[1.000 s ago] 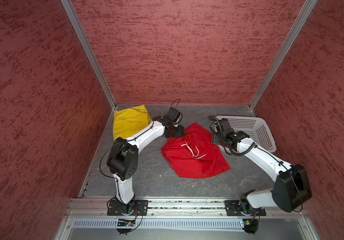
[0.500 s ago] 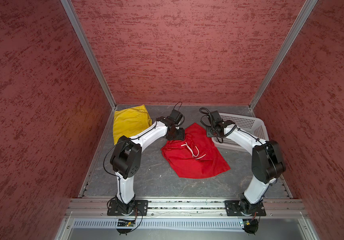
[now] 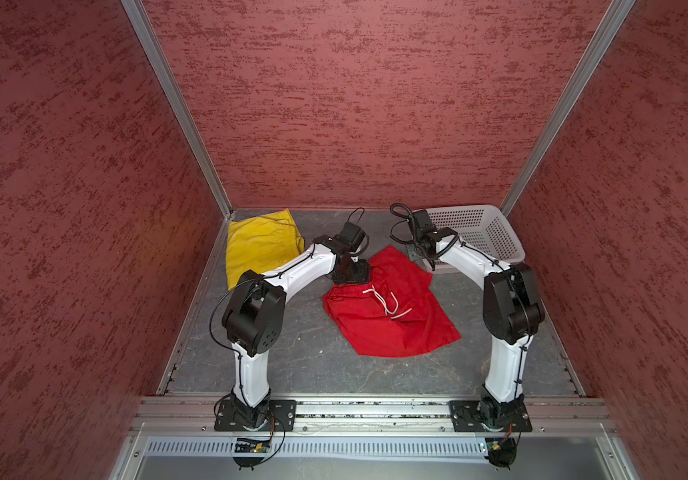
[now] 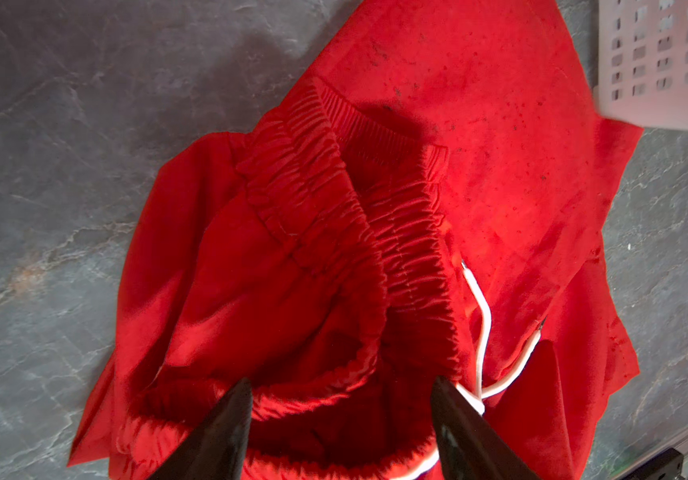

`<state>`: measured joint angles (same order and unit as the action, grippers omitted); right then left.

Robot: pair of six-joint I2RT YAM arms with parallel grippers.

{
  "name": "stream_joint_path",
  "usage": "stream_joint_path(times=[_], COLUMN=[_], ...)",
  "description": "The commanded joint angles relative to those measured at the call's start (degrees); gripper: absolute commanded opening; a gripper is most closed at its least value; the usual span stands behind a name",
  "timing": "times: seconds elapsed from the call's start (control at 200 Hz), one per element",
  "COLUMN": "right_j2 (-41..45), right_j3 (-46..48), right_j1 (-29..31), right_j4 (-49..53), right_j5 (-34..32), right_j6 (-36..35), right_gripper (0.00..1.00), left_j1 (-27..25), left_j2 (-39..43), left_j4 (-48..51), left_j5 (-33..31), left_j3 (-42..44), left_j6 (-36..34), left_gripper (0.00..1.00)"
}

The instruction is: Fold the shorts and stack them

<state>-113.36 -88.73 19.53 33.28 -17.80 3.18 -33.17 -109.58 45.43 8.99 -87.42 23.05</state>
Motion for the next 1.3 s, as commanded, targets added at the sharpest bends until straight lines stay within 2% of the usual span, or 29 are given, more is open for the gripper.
stream_joint_path(times=[0.0,0.09,0.225,0.26,0.286,0.311,0.341,0.381,0.426,0.501,0.696,0.796,0.877,1.002,1.052,1.202,1.297], right_j2=[0.25,3.97,12.17,14.72,16.52,18.50,20.69,23.54,26.59,31.84,42.11,42.64,42.08,42.45,42.30,41.36,40.73], right_j3=[0.22,2.25,5.92,6.96,7.78,8.53,9.39,10.24,11.25,12.44,17.48,17.89,17.91,19.38,19.38,19.62,20.49], right_j1=[-1.77,-1.84,-1.83,-1.78,-1.78,-1.84,-1.78,-1.78,-1.78,-1.78,-1.78,-1.82,-1.64,-0.90,-0.40,0.93,1.46], right_j4=[-0.25,-1.17,-1.99,-2.12,-2.31,-2.60,-2.86,-3.00,-3.21,-3.27,-5.38,-4.56,-4.14,-7.12,-7.35,-7.41,-8.20], right_j5=[-0.63,0.71,2.06,2.51,2.88,3.27,3.66,4.38,5.17,5.40,6.59,7.26,8.83,13.08,13.33,13.17,13.65], right_j6=[1.75,3.61,8.49,9.90,10.84,11.72,12.89,13.99,14.97,16.29,19.19,19.66,20.67,22.69,23.10,23.52,24.04], right_gripper=[0.29,0.50,0.62,0.63,0.65,0.65,0.66,0.67,0.68,0.69,0.69,0.67,0.65,0.64,0.64,0.60,0.59], left_j1=[0.03,-0.09,-1.20,-1.52,-1.86,-2.12,-2.48,-2.83,-3.12,-3.34,-3.65,-3.66,-3.17,-0.25,2.98,15.76,20.40], left_j2=[-1.61,-2.03,-4.80,-5.76,-6.39,-6.95,-7.48,-7.98,-8.17,-7.33,-1.78,3.27,8.57,18.96,23.16,29.53,28.99], left_j4=[-0.26,-1.66,-2.15,-2.17,-1.95,-1.87,-1.79,-1.64,-1.56,-1.03,4.43,7.04,7.14,3.01,0.23,-6.01,-9.22], left_j5=[0.88,3.00,5.77,6.21,6.18,6.00,5.75,5.70,5.76,5.91,5.70,4.38,2.16,-4.41,-5.30,1.72,5.24], left_j3=[-1.68,-1.79,-2.61,-2.74,-2.76,-2.76,-2.75,-2.67,-2.67,-3.57,-11.89,-15.23,-14.44,-5.26,0.43,16.33,23.18], left_j6=[-0.72,-1.11,-2.04,-2.26,-2.30,-2.31,-2.31,-2.22,-2.13,-2.37,-5.33,-7.18,-7.79,-7.96,-6.77,-0.20,1.92], left_gripper=[0.74,0.80,0.79,0.74,0.69,0.60,0.42,0.25,0.13,0.00,0.00,0.00,0.00,0.00,0.00,0.01,0.02])
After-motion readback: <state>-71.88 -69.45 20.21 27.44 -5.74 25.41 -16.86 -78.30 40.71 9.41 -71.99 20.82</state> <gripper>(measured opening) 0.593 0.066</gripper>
